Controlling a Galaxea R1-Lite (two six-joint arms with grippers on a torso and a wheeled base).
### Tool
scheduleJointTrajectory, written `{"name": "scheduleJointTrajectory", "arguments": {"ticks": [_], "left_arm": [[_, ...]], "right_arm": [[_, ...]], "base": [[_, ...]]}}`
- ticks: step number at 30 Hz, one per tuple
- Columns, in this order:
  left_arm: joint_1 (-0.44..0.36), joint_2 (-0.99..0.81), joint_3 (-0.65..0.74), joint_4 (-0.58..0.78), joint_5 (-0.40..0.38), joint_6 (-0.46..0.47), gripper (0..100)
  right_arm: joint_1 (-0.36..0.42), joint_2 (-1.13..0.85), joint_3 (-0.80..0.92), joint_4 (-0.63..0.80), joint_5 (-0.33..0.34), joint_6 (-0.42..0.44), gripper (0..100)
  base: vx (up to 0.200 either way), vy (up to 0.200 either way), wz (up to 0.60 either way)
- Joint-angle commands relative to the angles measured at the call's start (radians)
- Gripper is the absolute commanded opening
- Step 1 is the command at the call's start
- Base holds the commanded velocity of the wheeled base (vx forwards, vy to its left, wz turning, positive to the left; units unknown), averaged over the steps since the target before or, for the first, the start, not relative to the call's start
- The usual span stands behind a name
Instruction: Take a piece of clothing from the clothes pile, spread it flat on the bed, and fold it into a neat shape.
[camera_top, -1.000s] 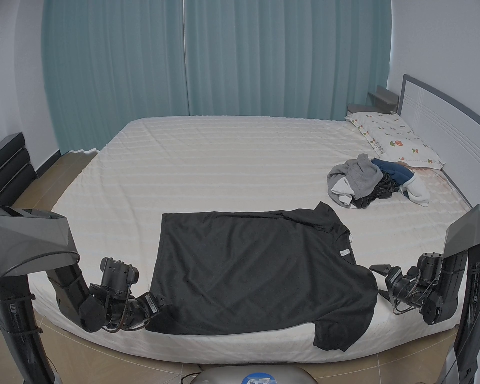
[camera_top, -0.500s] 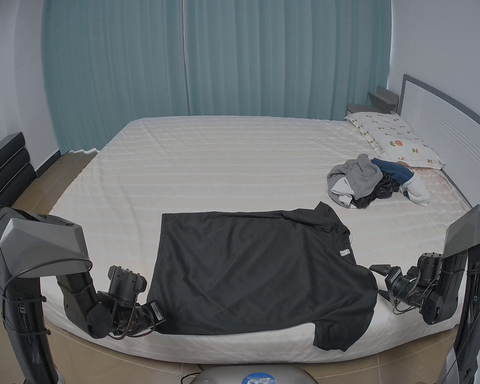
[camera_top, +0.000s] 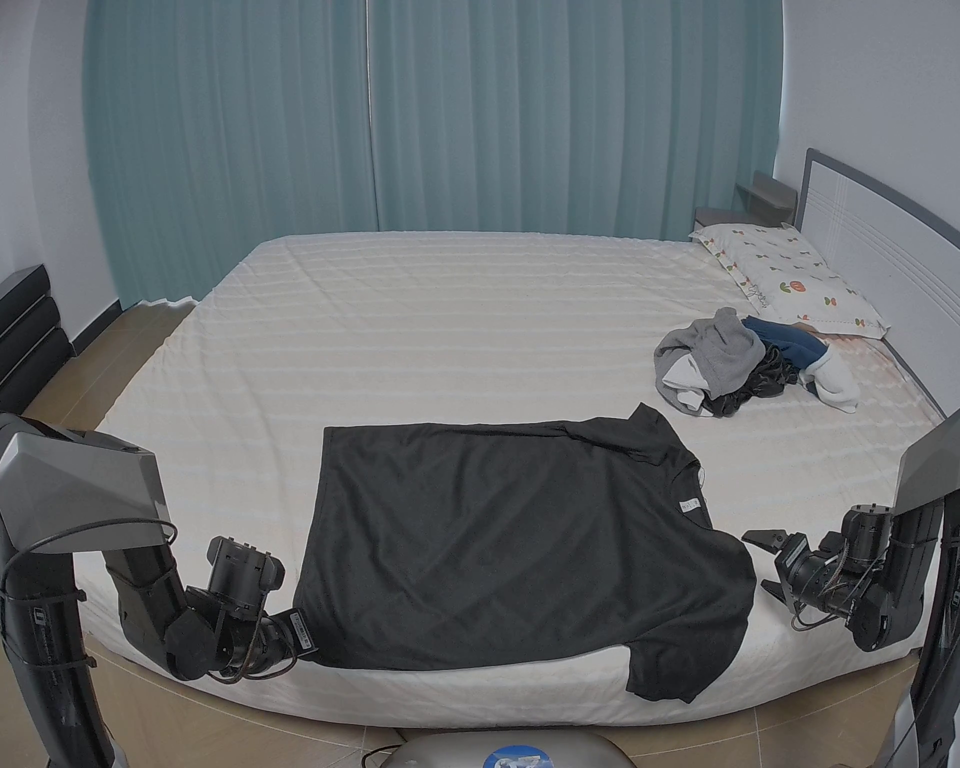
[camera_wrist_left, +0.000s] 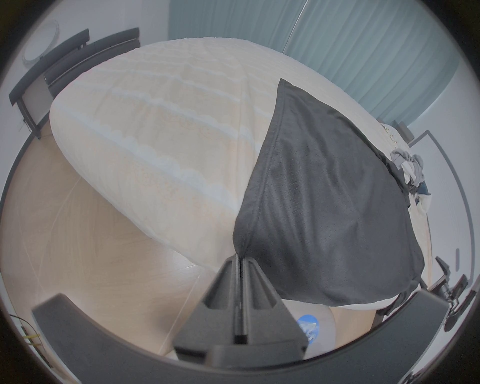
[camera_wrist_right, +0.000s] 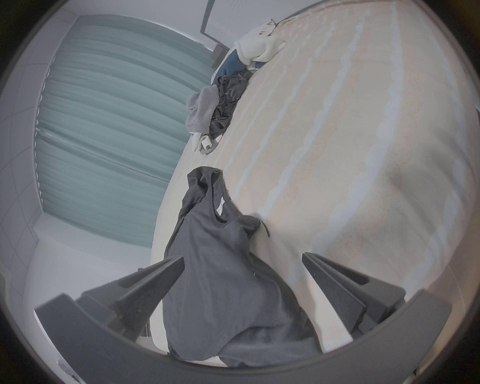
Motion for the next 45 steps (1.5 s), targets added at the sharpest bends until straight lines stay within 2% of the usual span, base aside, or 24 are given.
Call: {"name": "scheduleJointTrajectory", "arguments": {"ticks": [1, 6, 11, 28, 29, 32, 36, 45], "left_arm": [[0.022, -0.019, 0.04, -0.003, 0.018, 0.067, 0], [0.042, -0.028, 0.052, -0.003, 0.021, 0.094, 0], [0.067, -0.046, 0.054, -0.001, 0.033, 0.107, 0], [0.093, -0.06, 0.057, 0.0, 0.033, 0.14, 0], [0.093, -0.06, 0.057, 0.0, 0.033, 0.14, 0], [0.093, -0.062, 0.055, 0.0, 0.033, 0.14, 0], [0.094, -0.06, 0.055, 0.0, 0.033, 0.141, 0], [0.096, -0.065, 0.058, 0.002, 0.034, 0.143, 0]], "right_arm": [[0.001, -0.071, 0.084, -0.008, 0.012, -0.084, 100], [0.003, -0.014, 0.146, -0.01, 0.061, -0.262, 100], [0.012, 0.033, 0.167, -0.01, 0.076, -0.367, 100], [0.131, 0.083, 0.218, -0.01, 0.075, -0.514, 100], [0.134, 0.084, 0.216, -0.01, 0.075, -0.514, 0], [0.168, 0.101, 0.208, -0.011, 0.052, -0.517, 0], [0.174, 0.101, 0.227, -0.01, 0.015, -0.525, 0], [0.165, 0.092, 0.268, 0.003, 0.014, -0.575, 0]], "base": [[0.0, 0.0, 0.0], [0.0, 0.0, 0.0], [0.0, 0.0, 0.0], [0.0, 0.0, 0.0], [0.0, 0.0, 0.0], [0.0, 0.0, 0.0], [0.0, 0.0, 0.0], [0.0, 0.0, 0.0]]}}
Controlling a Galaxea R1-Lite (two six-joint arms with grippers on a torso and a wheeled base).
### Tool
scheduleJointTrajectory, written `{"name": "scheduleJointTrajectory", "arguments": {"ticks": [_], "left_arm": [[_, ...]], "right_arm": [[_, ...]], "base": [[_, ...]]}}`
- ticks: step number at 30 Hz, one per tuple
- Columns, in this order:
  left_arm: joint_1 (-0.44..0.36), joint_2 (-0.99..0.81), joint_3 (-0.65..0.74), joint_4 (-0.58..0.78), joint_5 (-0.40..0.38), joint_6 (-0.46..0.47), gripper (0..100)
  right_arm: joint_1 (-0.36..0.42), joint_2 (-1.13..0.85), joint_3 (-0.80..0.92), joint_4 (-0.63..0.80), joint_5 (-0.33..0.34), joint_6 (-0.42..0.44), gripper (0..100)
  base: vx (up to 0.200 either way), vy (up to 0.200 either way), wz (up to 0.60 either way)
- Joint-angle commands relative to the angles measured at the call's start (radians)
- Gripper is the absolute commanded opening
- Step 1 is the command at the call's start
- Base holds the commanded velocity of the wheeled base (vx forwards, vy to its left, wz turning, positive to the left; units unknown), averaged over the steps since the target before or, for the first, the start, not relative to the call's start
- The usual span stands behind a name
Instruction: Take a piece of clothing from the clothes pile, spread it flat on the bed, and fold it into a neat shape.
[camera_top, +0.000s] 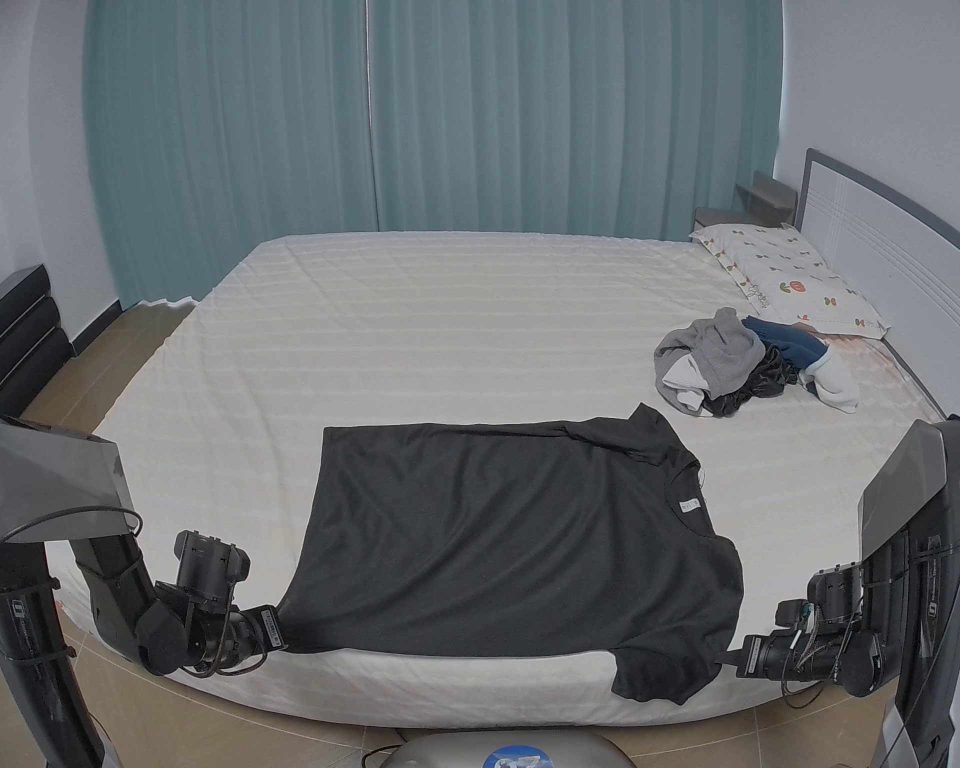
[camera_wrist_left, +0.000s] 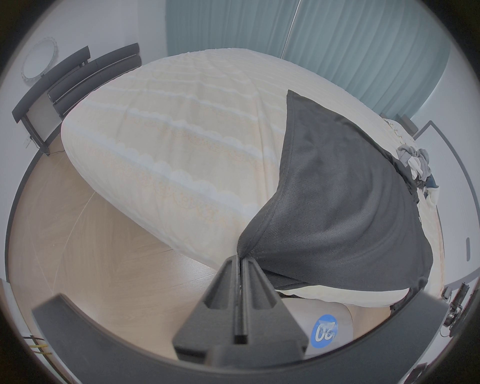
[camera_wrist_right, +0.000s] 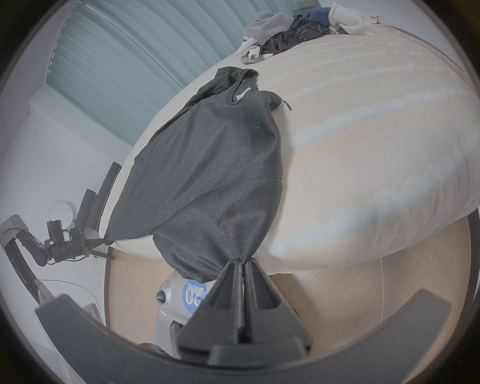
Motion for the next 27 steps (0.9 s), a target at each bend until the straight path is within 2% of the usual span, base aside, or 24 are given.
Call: {"name": "scheduleJointTrajectory", "arguments": {"ticks": [1, 4, 11, 17, 22, 27], "left_arm": [[0.001, -0.007, 0.004, 0.002, 0.0, 0.001, 0], [0.001, -0.022, 0.008, 0.031, 0.0, 0.023, 0], [0.012, -0.048, 0.011, 0.057, 0.002, 0.044, 0], [0.013, -0.048, 0.038, 0.057, 0.003, 0.09, 0], [0.012, -0.042, 0.04, 0.057, 0.003, 0.093, 0], [0.009, -0.039, 0.041, 0.057, 0.002, 0.095, 0]], "right_arm": [[-0.001, -0.005, 0.02, 0.008, 0.0, -0.003, 0], [0.008, -0.014, 0.02, 0.053, -0.003, -0.01, 0], [0.009, -0.086, 0.02, 0.225, -0.003, -0.099, 0], [0.009, -0.1, 0.02, 0.258, -0.005, -0.116, 0], [0.009, -0.1, 0.02, 0.263, -0.006, -0.125, 0], [0.014, -0.091, 0.02, 0.261, -0.046, -0.134, 0]], "base": [[0.0, 0.0, 0.0], [0.0, 0.0, 0.0], [0.0, 0.0, 0.0], [0.0, 0.0, 0.0], [0.0, 0.0, 0.0], [0.0, 0.0, 0.0]]}}
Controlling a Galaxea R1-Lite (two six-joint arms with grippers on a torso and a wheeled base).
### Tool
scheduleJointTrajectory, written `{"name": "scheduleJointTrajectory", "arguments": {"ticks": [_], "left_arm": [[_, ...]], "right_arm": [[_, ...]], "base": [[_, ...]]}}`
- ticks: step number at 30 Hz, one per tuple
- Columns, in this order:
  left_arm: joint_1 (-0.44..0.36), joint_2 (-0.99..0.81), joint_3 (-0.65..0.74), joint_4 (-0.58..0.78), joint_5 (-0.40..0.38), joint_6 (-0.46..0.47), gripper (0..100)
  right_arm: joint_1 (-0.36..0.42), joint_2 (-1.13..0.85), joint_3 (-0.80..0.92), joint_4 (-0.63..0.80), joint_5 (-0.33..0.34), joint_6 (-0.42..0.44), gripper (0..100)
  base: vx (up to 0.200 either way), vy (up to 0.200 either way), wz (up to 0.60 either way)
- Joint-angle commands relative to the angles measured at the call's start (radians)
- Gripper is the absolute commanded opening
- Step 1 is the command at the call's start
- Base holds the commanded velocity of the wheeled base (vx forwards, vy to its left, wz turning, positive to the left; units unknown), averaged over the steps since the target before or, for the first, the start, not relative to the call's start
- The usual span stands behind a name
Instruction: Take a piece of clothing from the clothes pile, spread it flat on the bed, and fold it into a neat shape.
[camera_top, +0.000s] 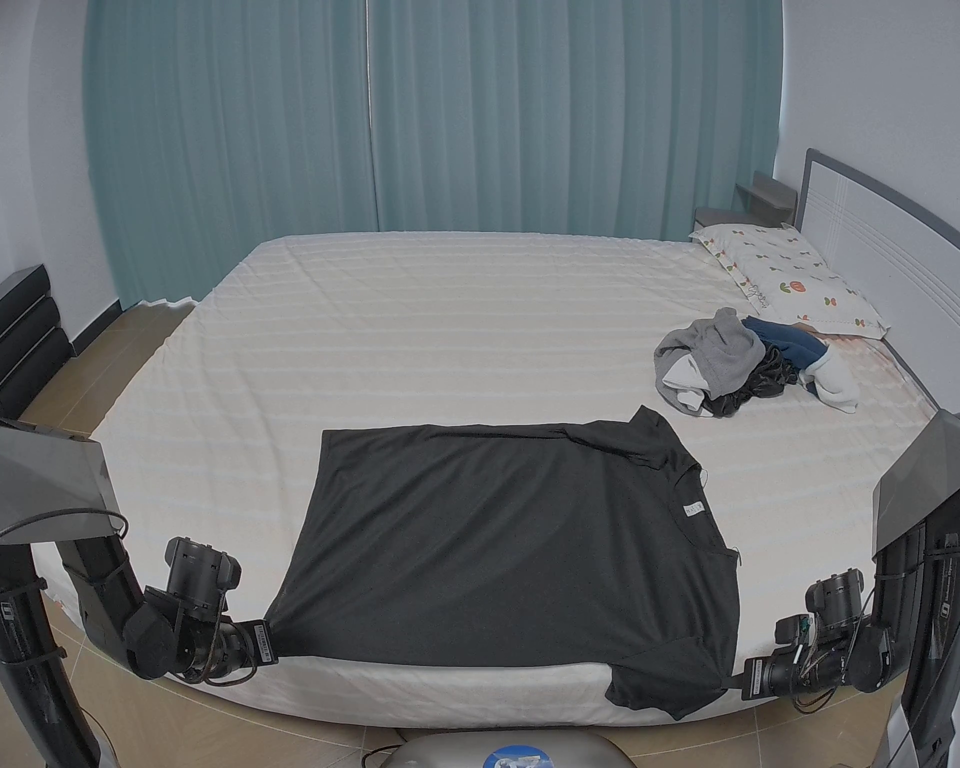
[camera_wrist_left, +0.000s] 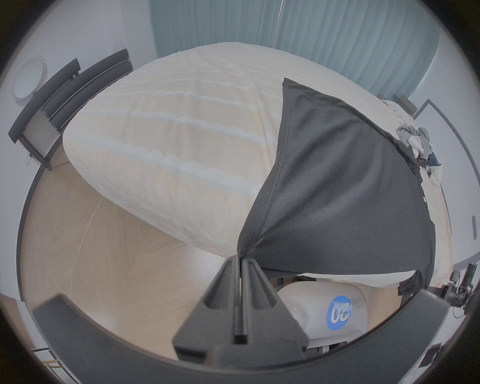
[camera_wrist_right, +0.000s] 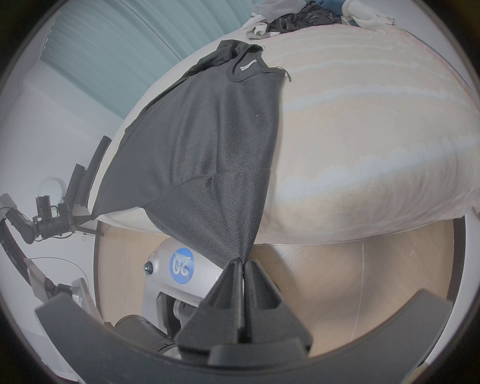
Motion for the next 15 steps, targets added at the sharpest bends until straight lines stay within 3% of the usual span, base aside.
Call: {"name": "scheduleJointTrajectory", "arguments": {"ticks": [1, 2, 3, 4, 5, 11, 15], "left_arm": [[-0.003, 0.006, -0.001, -0.002, -0.001, -0.001, 0], [-0.003, 0.006, 0.001, -0.002, -0.002, -0.001, 0], [-0.004, 0.006, -0.001, -0.002, -0.002, -0.001, 100], [-0.004, 0.006, -0.001, -0.002, -0.002, -0.003, 100], [-0.006, 0.006, 0.001, -0.002, -0.002, -0.003, 100], [-0.003, -0.002, -0.001, -0.003, -0.01, -0.004, 100], [0.0, -0.02, -0.011, -0.014, -0.01, -0.003, 100]], "right_arm": [[0.007, 0.005, 0.018, -0.003, -0.011, -0.004, 0], [0.007, 0.006, 0.018, -0.006, -0.011, -0.004, 0], [0.007, 0.008, 0.018, -0.011, -0.011, -0.004, 0], [0.007, 0.008, 0.018, -0.012, -0.011, -0.002, 0], [0.007, 0.006, 0.018, -0.012, -0.009, -0.001, 100], [-0.007, -0.018, 0.018, -0.046, -0.006, 0.01, 100], [-0.056, -0.081, 0.018, -0.126, 0.004, 0.074, 100]], "base": [[0.0, 0.0, 0.0], [0.0, 0.0, 0.0], [0.0, 0.0, 0.0], [0.0, 0.0, 0.0], [0.0, 0.0, 0.0], [0.0, 0.0, 0.0], [0.0, 0.0, 0.0]]}}
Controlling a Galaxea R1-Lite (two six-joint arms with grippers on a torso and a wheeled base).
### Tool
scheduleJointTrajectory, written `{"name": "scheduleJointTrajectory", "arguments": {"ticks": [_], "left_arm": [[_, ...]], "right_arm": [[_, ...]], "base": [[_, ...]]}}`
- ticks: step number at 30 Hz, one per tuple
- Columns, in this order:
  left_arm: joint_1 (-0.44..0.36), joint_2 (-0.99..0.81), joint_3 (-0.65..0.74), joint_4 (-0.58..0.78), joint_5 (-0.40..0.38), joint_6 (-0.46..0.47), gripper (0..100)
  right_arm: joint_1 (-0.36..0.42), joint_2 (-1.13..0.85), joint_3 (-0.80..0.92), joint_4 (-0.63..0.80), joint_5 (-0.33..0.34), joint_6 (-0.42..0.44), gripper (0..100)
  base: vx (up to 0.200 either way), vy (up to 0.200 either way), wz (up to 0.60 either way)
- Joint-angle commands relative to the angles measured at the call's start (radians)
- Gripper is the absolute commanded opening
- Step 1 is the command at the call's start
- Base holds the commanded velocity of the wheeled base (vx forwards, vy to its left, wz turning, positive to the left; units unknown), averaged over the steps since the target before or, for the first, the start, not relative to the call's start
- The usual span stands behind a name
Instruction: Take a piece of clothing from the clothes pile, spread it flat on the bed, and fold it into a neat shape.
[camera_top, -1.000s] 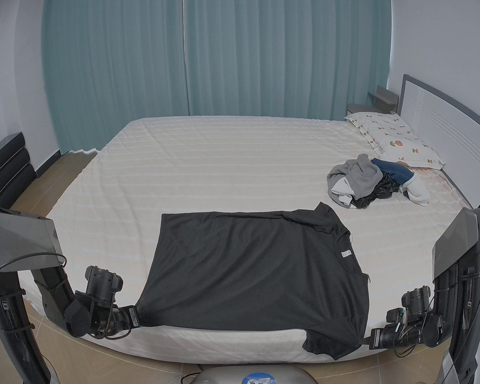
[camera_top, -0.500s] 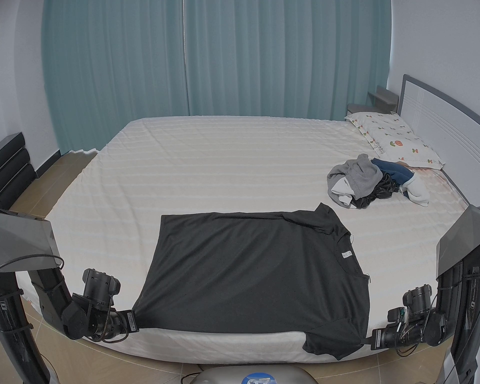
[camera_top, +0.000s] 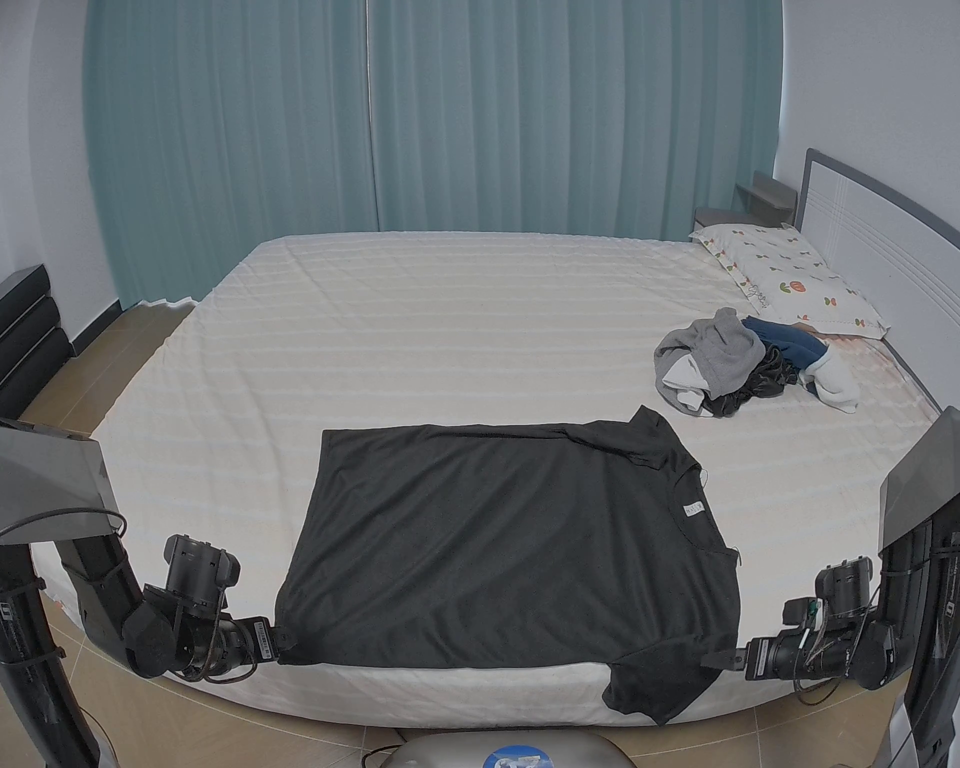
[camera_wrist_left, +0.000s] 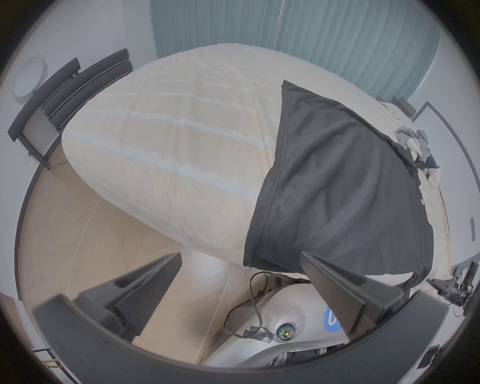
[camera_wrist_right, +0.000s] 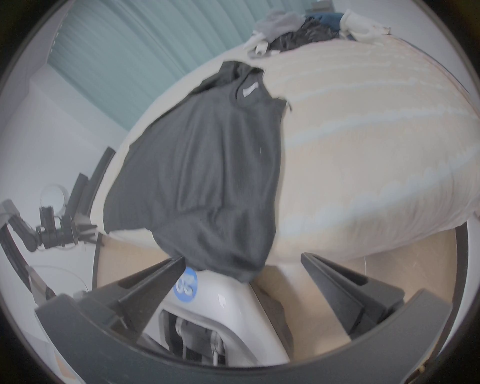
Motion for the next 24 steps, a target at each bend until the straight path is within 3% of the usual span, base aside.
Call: {"name": "scheduleJointTrajectory", "arguments": {"ticks": [1, 7, 14, 19, 24], "left_arm": [[0.003, -0.022, -0.009, -0.012, -0.002, 0.001, 100], [0.016, -0.076, -0.035, -0.015, -0.068, -0.012, 100], [0.058, -0.081, -0.061, -0.008, -0.198, -0.069, 100], [0.07, -0.073, -0.072, -0.002, -0.25, -0.078, 100], [0.069, -0.053, -0.081, -0.009, -0.254, -0.081, 100]], "right_arm": [[-0.043, -0.074, 0.018, -0.056, 0.015, 0.06, 100], [-0.049, -0.134, 0.016, -0.186, 0.038, 0.206, 100], [-0.049, -0.204, -0.025, -0.189, 0.04, 0.361, 100], [-0.044, -0.188, -0.031, -0.189, 0.045, 0.383, 100], [-0.044, -0.172, -0.031, -0.189, 0.065, 0.384, 100]], "base": [[0.0, 0.0, 0.0], [0.0, 0.0, 0.0], [0.0, 0.0, 0.0], [0.0, 0.0, 0.0], [0.0, 0.0, 0.0]]}}
